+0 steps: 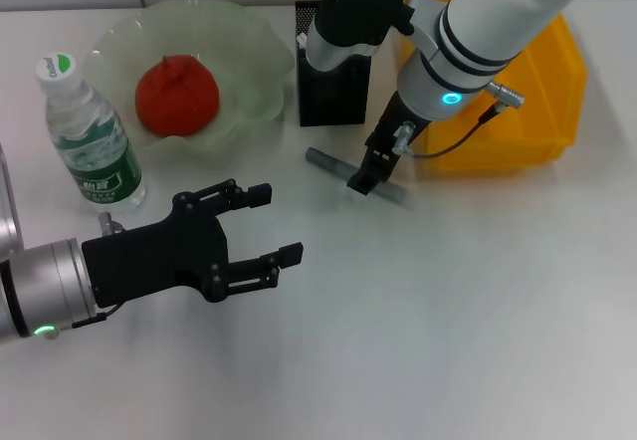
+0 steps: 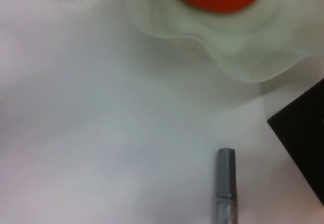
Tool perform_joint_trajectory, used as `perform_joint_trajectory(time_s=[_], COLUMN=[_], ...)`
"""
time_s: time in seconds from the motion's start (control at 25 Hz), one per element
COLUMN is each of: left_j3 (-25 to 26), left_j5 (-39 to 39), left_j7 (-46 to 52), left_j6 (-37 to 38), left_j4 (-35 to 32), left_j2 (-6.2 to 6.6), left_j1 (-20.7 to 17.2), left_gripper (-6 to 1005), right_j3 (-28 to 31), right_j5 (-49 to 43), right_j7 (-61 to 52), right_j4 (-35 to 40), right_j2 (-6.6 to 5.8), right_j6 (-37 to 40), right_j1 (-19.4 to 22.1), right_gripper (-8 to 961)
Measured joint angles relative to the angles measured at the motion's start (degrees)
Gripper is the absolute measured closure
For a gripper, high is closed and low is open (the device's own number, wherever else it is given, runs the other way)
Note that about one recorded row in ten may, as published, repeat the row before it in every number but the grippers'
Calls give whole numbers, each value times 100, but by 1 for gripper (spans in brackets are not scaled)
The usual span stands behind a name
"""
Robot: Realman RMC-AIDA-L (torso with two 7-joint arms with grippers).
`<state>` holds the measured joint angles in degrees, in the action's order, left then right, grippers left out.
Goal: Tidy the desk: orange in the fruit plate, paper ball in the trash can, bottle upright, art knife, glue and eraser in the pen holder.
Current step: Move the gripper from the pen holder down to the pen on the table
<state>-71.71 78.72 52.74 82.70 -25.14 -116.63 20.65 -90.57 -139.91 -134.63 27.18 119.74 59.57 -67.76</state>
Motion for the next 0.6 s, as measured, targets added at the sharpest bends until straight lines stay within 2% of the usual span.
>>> perform_joint_trajectory(time_s=[0.6], left_j3=[17], left_j5=[3], left_j7=[20], left_j6=[0], left_j4=[0], left_j2=[47], left_j1=[16], left_gripper=[275], right_j3=[0], right_j5=[131], right_j7=[4], right_j4=[-23], right_j2=[11], right_j6=[93], right_j1=[5], right_gripper=[332])
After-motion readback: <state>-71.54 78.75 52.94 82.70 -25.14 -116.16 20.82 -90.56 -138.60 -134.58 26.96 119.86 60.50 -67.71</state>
